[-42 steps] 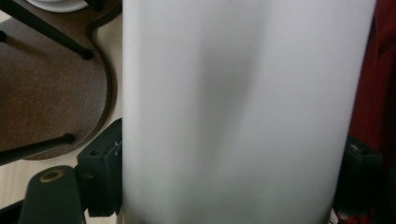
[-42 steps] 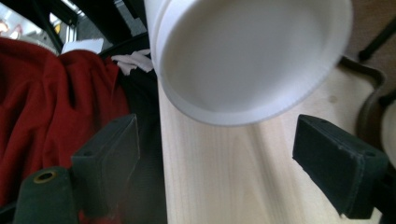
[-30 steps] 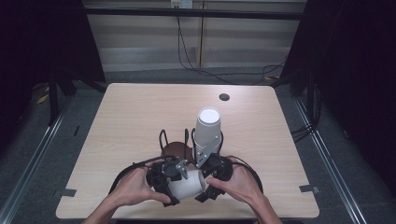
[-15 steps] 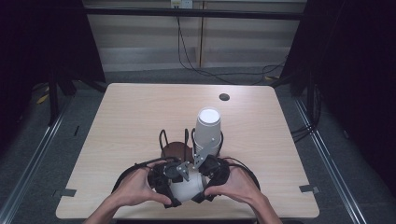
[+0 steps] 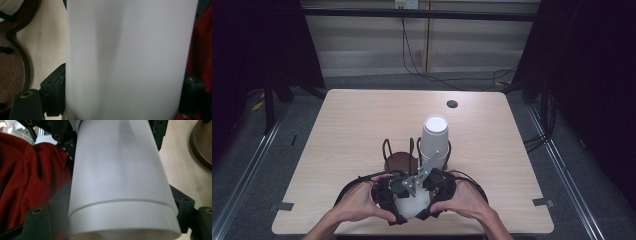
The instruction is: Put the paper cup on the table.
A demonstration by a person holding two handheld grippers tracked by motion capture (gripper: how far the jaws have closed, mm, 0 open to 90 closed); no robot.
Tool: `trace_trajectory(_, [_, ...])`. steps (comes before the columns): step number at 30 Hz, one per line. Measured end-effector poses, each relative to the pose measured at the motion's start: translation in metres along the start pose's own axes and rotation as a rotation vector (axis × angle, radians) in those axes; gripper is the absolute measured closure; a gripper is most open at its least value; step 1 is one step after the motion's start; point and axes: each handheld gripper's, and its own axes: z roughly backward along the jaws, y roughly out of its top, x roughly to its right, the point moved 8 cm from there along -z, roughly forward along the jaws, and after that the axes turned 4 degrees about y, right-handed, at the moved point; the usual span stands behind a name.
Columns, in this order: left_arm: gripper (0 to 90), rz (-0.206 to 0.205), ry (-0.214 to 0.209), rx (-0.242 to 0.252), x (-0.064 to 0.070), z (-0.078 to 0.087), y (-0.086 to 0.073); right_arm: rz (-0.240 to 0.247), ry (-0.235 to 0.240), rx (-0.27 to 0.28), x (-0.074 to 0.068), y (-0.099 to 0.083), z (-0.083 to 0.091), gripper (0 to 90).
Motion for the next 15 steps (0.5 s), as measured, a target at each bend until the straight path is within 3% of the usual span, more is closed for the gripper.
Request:
trace_trajectory(2, [16.0,-0.001,0.004,0.018,-0.0008,0.0006,0.0007,0.005,-0.006,0.002,0.0004,0.0,0.0012,24.8])
trace_trajectory(5, [14.8,0.036,-0.004,0.061,0.0008,0.0001,0.003,-0.003,-0.011,0.011,0.001,-0.0005,0.0035,25.0])
trace_trajectory(9, [13.8,0.036,-0.004,0.077,-0.0004,0.0008,0.0039,0.005,-0.012,0.02,0.002,-0.0003,0.0045,25.0])
trace_trajectory(13, [14.0,0.008,0.007,0.051,-0.0015,0.0017,0.0014,-0.004,-0.014,0.016,0.0009,0.0002,0.0033,25.1])
trace_trajectory(15, [13.9,0.033,-0.001,0.089,0.0,0.0009,0.0029,-0.016,-0.023,0.006,0.0001,0.0002,0.0042,25.2])
